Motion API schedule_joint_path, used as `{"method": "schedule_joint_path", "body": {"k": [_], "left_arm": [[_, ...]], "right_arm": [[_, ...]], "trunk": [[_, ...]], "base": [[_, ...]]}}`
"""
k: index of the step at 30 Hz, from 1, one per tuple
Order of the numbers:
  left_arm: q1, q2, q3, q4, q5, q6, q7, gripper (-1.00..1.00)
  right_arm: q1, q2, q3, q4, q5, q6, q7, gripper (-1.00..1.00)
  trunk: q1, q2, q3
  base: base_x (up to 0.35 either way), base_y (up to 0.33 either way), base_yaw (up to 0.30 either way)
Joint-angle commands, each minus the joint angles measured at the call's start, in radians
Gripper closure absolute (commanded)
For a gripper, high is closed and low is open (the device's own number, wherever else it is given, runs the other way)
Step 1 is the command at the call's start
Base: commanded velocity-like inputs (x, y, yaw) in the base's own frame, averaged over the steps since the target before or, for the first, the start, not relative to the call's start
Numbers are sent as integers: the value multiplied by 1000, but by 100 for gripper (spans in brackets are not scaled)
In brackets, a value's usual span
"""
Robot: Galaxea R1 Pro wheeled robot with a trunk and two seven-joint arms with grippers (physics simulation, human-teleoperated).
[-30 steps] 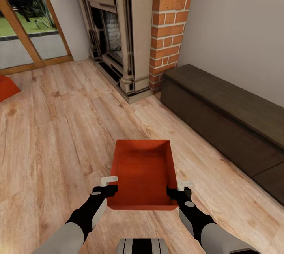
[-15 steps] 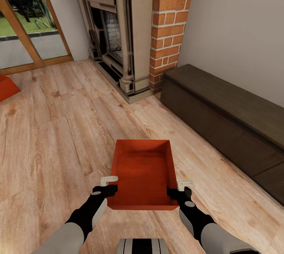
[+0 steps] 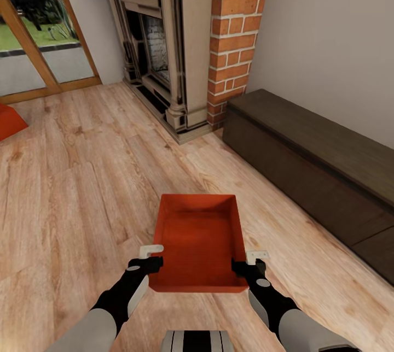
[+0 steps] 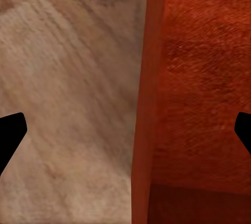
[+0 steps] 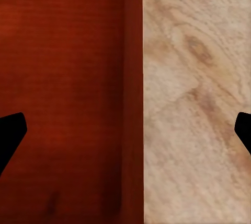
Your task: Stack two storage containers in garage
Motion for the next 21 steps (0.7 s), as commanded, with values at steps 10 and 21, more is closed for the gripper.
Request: {"method": "schedule_joint_path", "body": {"k": [10, 21], "left_arm": [[0, 0, -12, -5, 10, 5, 9, -100], [0, -3, -17, -1, 0, 5, 9, -100]], "right_arm": [[-1, 0, 9, 1, -1, -2, -8, -100], [-1, 0, 10, 1, 1, -1, -8, -100]], "trunk": [[0, 0, -1], [0, 0, -1]], "base": [[21, 0, 0], [0, 0, 0]]}}
